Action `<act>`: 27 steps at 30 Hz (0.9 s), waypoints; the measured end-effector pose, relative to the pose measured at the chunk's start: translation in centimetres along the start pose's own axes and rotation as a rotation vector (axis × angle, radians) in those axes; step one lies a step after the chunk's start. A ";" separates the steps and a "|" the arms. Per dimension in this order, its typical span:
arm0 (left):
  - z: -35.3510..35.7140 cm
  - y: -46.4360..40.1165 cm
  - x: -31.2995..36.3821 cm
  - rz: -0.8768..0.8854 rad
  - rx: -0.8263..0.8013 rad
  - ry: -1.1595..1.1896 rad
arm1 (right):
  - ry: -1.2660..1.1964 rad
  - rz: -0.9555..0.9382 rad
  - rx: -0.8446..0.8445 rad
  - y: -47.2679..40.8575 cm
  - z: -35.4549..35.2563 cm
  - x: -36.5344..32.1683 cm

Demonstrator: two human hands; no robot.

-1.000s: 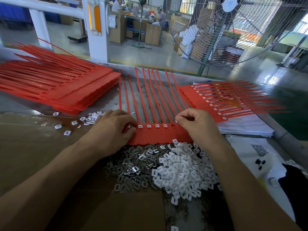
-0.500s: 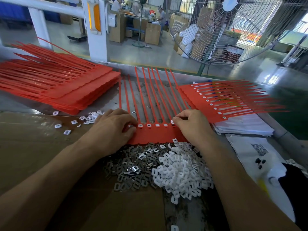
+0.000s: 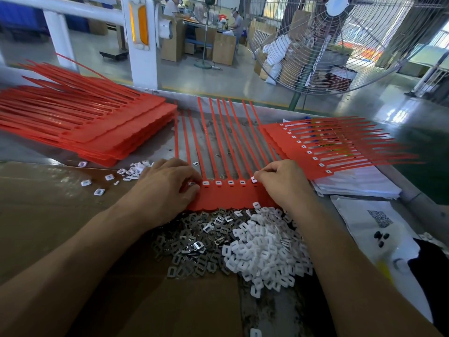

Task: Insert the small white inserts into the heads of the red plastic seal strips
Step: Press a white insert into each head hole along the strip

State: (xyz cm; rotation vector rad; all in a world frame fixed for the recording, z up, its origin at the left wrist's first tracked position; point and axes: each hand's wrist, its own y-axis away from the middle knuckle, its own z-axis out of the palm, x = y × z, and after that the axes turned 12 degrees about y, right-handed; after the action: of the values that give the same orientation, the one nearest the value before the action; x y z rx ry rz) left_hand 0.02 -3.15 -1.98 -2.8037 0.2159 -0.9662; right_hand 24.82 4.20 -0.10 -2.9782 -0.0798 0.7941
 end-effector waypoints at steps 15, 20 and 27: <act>0.0 0.0 -0.1 0.005 0.002 0.002 | 0.052 -0.027 0.012 0.2 0.0 -0.1; 0.0 0.0 -0.1 0.013 0.008 0.004 | 0.027 -0.073 0.037 0.6 0.1 0.2; 0.1 0.0 -0.1 0.014 0.012 0.004 | 0.183 -0.183 -0.019 1.8 -0.9 0.0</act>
State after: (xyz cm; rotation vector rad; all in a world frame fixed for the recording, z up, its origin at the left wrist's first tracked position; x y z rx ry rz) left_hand -0.01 -3.08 -2.15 -2.7856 0.2297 -0.9669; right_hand 25.39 2.37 0.57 -2.9890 -0.3465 0.5017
